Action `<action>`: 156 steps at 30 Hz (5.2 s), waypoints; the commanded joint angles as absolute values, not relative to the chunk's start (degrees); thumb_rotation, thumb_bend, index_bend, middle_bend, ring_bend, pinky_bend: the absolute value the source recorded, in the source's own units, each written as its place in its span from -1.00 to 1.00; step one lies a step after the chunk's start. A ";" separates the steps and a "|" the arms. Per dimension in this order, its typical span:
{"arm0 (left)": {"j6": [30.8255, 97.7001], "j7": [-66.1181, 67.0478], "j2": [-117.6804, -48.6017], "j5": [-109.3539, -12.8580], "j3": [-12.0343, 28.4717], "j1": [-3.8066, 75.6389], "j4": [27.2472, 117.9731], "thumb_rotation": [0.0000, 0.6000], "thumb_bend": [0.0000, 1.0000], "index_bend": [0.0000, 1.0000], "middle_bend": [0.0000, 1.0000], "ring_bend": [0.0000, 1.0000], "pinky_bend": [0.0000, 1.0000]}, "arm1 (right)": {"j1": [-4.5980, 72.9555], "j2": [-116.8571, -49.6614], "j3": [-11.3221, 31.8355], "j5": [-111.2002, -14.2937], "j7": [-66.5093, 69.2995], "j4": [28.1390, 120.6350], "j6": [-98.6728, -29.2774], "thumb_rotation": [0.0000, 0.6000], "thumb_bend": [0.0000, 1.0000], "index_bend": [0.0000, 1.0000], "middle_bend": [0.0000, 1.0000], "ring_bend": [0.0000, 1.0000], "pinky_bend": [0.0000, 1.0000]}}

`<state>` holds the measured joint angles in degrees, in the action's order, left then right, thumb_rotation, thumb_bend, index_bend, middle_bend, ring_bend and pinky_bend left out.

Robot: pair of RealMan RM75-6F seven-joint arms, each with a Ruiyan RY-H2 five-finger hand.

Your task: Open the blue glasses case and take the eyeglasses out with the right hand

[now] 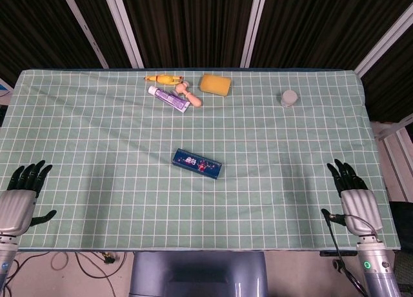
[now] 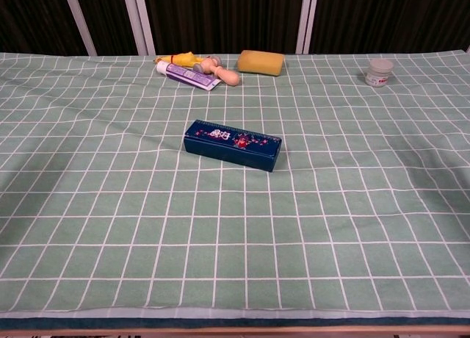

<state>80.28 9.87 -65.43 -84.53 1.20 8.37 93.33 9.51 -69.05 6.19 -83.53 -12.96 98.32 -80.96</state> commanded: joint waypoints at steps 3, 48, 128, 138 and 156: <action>80.08 10.35 -65.52 -83.95 1.35 8.39 93.64 1.00 -1.00 -1.00 -1.00 -1.00 -1.00 | 14.55 -71.60 9.79 -77.47 -19.75 103.02 -75.06 1.00 -0.94 -1.00 -1.00 -1.00 -0.52; 76.79 6.96 -64.39 -80.02 2.54 9.59 94.82 1.00 -1.00 -1.00 -1.00 -1.00 -1.00 | 45.65 -111.91 22.09 -50.16 -33.89 74.12 -64.02 1.00 -0.94 -1.00 -1.00 -1.00 -0.52; 73.44 3.14 -62.18 -76.38 2.72 10.37 97.72 1.00 -1.00 -1.00 -1.00 -1.00 -1.00 | 69.12 -119.61 34.08 -16.35 -59.05 64.39 -61.54 1.00 -0.30 -0.48 -1.00 -1.00 -0.52; 72.85 2.26 -61.95 -76.09 2.76 10.57 97.94 1.00 -1.00 -1.00 -1.00 -1.00 -1.00 | 71.49 -120.71 34.86 -13.67 -59.81 62.02 -61.27 1.00 -0.30 -0.48 -1.00 -1.00 -0.52; 73.27 1.35 -61.92 -76.27 2.79 10.41 97.92 1.00 -1.00 -1.00 -1.00 -1.00 -1.00 | 72.10 -120.05 34.58 -12.51 -59.12 65.48 -62.81 1.00 -0.10 -0.45 -1.00 -1.00 -0.52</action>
<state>73.27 1.34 -61.92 -76.27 2.79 10.41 97.92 72.11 -120.07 34.61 -12.54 -59.12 65.46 -62.79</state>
